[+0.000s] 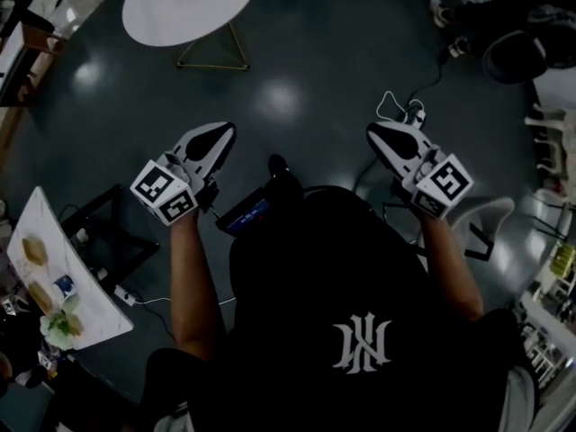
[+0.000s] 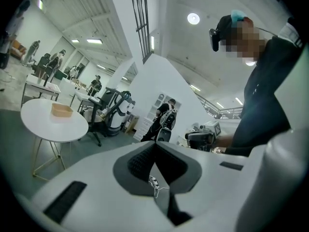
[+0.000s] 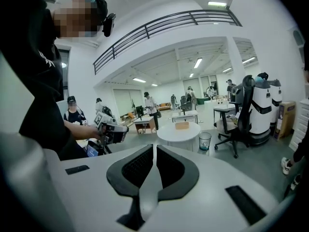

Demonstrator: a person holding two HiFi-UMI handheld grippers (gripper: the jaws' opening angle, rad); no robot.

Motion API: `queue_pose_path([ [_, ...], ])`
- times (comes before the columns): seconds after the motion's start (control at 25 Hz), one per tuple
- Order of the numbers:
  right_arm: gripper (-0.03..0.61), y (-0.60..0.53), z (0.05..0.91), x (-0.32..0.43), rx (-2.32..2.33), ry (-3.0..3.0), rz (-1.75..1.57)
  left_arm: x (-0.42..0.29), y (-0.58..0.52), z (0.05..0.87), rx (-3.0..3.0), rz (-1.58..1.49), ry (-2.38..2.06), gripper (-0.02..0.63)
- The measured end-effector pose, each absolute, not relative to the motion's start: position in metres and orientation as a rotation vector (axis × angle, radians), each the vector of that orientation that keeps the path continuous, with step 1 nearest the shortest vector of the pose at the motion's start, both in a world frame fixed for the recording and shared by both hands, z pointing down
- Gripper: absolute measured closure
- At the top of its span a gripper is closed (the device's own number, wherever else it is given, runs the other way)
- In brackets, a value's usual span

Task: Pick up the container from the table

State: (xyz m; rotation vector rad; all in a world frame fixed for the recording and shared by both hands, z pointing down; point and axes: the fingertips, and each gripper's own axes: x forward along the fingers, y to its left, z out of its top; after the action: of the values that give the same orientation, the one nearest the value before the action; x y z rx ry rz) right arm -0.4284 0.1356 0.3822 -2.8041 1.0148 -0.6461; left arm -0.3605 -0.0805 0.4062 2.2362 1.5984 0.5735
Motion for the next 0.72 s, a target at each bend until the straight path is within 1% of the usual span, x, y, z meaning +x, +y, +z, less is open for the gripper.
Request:
queue_pose_path([
  [0.16,0.531,0.132,0.384,-0.415,-2.803,1.012,-0.668,-0.339,-0.088,0.428,2.222,0.585,1.587,0.611],
  [0.4,0.531,0.135,0.381,-0.396,-2.786,1.006,-0.71,-0.328,-0.087,0.42,2.206,0.555,1.558,0.611],
  [0.72,0.53,0.132,0.374,-0.365,-2.768,1.072,-0.664,-0.318,-0.089,0.426,2.199,0.567,1.513,0.611],
])
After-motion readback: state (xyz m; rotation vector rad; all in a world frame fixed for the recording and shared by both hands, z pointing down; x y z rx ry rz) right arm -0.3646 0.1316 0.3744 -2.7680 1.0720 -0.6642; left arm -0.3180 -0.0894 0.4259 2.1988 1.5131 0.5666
